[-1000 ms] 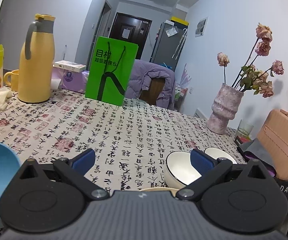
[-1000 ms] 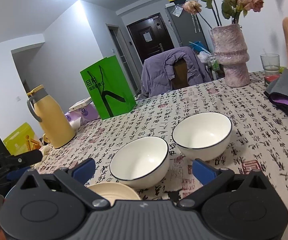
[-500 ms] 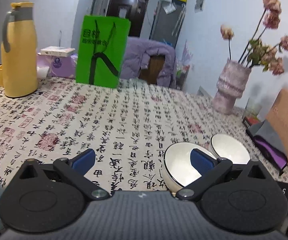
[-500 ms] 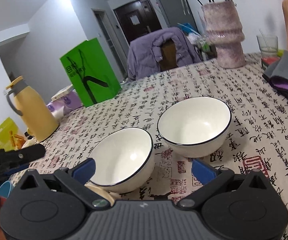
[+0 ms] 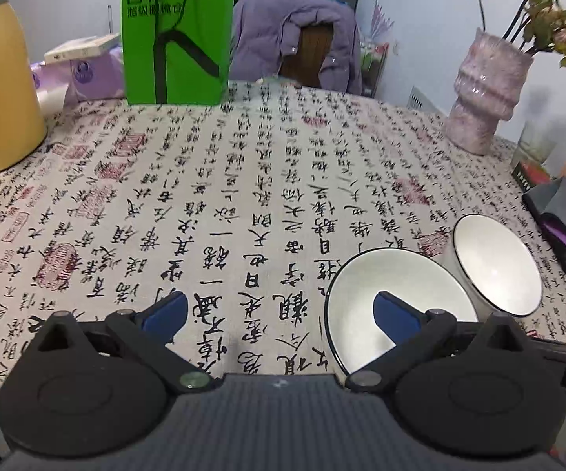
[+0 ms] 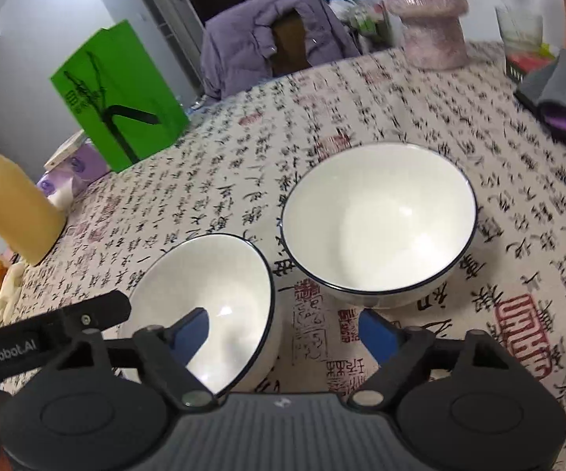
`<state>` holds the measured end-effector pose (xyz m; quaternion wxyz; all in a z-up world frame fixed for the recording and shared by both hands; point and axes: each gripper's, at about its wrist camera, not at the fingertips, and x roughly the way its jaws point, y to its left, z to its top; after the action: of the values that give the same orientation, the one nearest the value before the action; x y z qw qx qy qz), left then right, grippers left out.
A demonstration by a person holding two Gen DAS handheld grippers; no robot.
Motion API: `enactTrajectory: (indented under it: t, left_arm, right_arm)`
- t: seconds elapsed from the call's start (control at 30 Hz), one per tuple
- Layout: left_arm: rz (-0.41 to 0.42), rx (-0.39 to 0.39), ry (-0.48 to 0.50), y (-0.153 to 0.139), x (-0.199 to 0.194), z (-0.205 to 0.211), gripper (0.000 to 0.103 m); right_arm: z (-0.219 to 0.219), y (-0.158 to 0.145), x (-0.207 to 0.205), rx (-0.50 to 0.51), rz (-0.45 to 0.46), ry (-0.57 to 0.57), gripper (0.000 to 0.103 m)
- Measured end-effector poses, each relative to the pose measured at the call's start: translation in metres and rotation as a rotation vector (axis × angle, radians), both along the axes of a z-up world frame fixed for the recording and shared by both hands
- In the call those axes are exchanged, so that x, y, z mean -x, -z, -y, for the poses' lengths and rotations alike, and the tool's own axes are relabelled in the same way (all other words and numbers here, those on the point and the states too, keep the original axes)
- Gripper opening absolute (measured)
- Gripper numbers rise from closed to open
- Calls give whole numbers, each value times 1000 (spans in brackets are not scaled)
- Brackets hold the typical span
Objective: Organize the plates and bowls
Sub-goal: 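Move both open grippers to the rim of a white bowl, then close both grippers on the rim of the white bowl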
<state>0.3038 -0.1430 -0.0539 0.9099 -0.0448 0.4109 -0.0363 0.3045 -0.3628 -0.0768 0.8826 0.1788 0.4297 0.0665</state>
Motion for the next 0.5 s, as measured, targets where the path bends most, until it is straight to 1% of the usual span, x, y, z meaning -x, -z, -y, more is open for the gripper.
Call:
enactTrajectory:
  t: [0.1,0.17,0.2,0.27,0.33,0.4,0.47,0.5]
  left_arm:
    - [-48,17,-14,9,-10,-1,100]
    - [-72,30,-21,15,-14,-2,95]
    - [-81,35,-23,17,-16,-3,91]
    - [-90,36,-27,20,-18,-4,88]
    - [-96,32,-27,22,-19,-3,83]
    - [-101,31,-22,23,-19,-4,80]
    - [-100,29,-22,23,-19,-4,80]
    - [-100,33,-21,23,-19,-4,78]
  right_arm:
    - [-1,8,-3,-4,3,17,78]
    - [-1,12,-5,-10,9,18,75]
    - [-1,13,-5,-10,17,17,75]
    - [0,15,-4,-29,38,0,72]
    - [2,16,-4,-52,50,-13,65]
    - [4,18,-3,-49,63,-9,61]
    - [5,18,-1,-50,71,-4,59]
    - [4,19,-1,-47,75,-3,55]
